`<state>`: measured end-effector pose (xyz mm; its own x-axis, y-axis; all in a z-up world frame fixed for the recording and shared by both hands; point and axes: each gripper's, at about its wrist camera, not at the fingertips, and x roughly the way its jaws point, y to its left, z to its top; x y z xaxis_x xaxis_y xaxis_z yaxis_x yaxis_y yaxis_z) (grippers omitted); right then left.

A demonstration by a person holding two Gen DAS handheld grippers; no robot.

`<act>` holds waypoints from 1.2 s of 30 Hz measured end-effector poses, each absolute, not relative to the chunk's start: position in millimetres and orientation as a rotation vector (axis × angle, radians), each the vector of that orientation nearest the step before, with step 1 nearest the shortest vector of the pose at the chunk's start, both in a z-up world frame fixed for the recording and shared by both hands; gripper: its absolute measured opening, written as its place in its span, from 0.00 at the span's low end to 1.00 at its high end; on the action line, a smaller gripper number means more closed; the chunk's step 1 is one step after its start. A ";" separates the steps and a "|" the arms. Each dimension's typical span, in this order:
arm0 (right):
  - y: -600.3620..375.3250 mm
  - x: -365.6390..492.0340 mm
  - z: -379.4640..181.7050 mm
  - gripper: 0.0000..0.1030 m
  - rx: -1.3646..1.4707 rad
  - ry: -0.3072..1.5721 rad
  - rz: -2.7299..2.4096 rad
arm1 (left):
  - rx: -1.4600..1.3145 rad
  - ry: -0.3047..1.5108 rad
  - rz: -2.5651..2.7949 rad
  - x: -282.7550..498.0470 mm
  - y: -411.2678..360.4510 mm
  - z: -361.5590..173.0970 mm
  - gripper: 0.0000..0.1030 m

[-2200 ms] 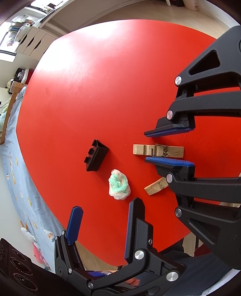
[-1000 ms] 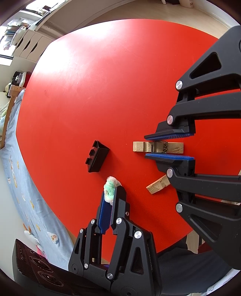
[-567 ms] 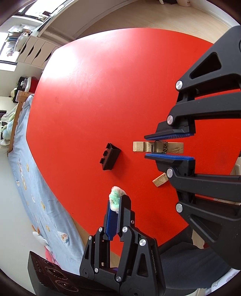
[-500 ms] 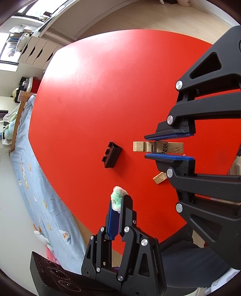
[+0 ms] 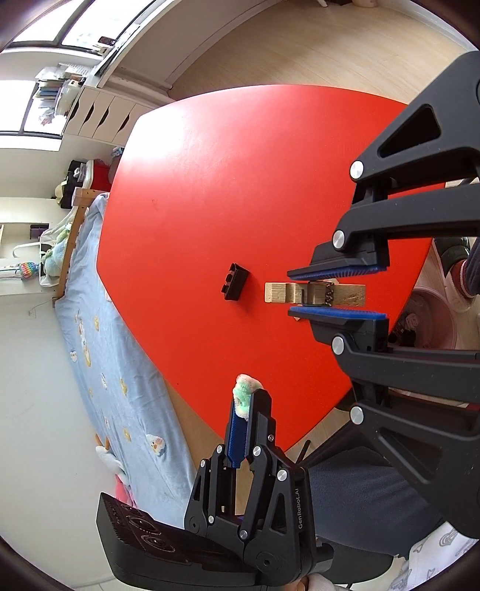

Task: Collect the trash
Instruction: 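Carry the clothespin with the right tool while the left tool carries the fluffy ball to the bin, then open the left tool over the bin while the right tool releases the clothespin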

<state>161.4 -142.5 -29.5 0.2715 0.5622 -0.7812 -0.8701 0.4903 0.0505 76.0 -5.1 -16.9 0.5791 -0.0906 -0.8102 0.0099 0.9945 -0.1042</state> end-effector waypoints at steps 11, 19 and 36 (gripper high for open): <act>-177.5 116.1 -11.7 0.13 -0.364 0.795 1.015 | -0.091 0.881 -0.084 33.6 -24.6 5.5 0.17; -195.1 89.4 -11.1 0.13 -0.332 0.807 1.024 | -0.101 0.886 -0.117 6.3 -43.6 3.0 0.17; -208.8 58.7 -34.5 0.13 -0.333 0.872 1.031 | -0.148 0.937 -0.153 -15.3 -54.9 -19.5 0.17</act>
<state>58.7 -208.8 -34.5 0.2260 0.6063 -0.7625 -0.8527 0.5015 0.1461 -15.3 -54.9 -19.5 0.5832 -0.1944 -0.7887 0.0665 0.9791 -0.1922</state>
